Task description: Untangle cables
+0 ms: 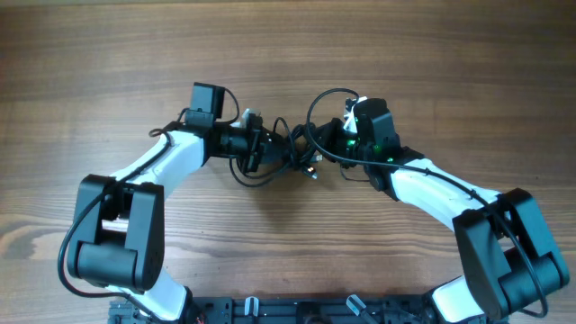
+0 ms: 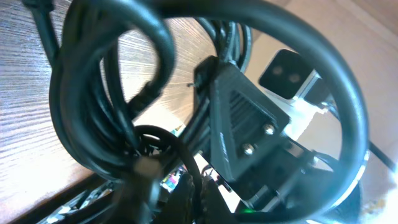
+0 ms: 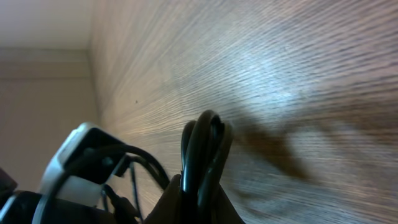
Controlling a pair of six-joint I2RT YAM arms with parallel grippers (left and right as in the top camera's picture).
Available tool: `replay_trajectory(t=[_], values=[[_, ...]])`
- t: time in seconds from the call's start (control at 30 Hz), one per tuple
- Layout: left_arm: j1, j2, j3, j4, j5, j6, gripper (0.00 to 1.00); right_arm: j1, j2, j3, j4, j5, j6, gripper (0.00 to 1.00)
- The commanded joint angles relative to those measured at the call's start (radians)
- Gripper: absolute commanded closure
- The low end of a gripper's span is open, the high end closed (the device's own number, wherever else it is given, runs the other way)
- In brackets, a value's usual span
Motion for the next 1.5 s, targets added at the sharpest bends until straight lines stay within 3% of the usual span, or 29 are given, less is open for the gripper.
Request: replay_trajectory(t=[0.0, 0.5, 0.97, 1.17, 1.27, 1.33, 1.43, 1.47], values=[[0.058, -0.024, 0.027, 0.028, 0.223, 0.035, 0.96, 0.006, 0.023, -0.037, -0.080, 0.154, -0.070, 0.96], [0.208, -0.046, 0.027, 0.027, 0.416, 0.089, 0.96, 0.005, 0.023, -0.037, -0.168, 0.349, 0.012, 0.96], [0.348, -0.291, 0.027, 0.028, 0.385, 0.132, 0.96, 0.000, 0.023, -0.037, -0.160, 0.346, 0.009, 0.96], [0.273, -0.319, 0.027, -0.076, 0.205, 0.216, 0.96, 0.000, 0.023, -0.037, -0.117, 0.282, -0.048, 0.96], [0.193, -0.318, 0.027, -0.259, -0.091, 0.231, 0.96, 0.000, 0.023, -0.037, -0.119, 0.282, -0.049, 0.96], [0.106, -0.316, 0.027, -0.375, -0.352, 0.195, 0.80, 0.000, 0.023, -0.037, -0.118, 0.282, -0.052, 0.96], [0.011, -0.315, 0.027, -0.403, -0.512, 0.161, 0.74, 0.000, 0.023, -0.037, -0.115, 0.267, -0.052, 0.96], [-0.019, -0.315, 0.027, -0.401, -0.554, 0.138, 0.63, 0.000, 0.023, -0.037, -0.114, 0.266, -0.051, 0.96]])
